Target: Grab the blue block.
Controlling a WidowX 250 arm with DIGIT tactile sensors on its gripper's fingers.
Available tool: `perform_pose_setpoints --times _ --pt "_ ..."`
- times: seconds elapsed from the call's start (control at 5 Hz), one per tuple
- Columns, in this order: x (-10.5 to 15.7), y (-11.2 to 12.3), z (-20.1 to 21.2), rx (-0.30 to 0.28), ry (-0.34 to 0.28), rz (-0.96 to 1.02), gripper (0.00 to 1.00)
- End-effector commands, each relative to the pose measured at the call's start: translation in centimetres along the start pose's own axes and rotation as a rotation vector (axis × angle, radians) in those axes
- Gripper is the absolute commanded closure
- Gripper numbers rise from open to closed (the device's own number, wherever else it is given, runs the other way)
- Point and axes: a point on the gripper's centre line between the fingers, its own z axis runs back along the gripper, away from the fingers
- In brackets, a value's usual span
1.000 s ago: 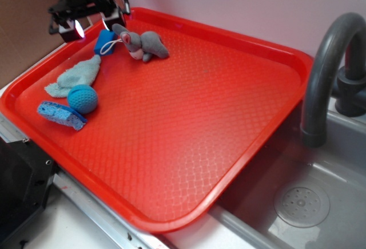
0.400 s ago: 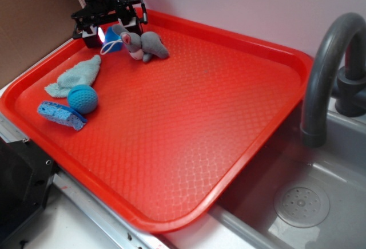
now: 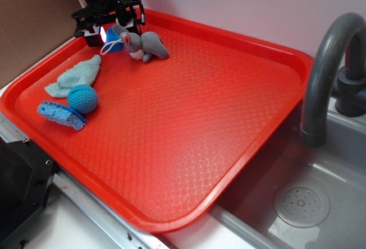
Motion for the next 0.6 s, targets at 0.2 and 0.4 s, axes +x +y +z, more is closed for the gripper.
perform_pose_setpoints --times 0.2,0.4 --pt "-5.2 1.1 15.9 -0.112 0.060 -0.056 1.00" --pt "-8.6 1.1 21.4 -0.230 0.084 -0.177 1.00"
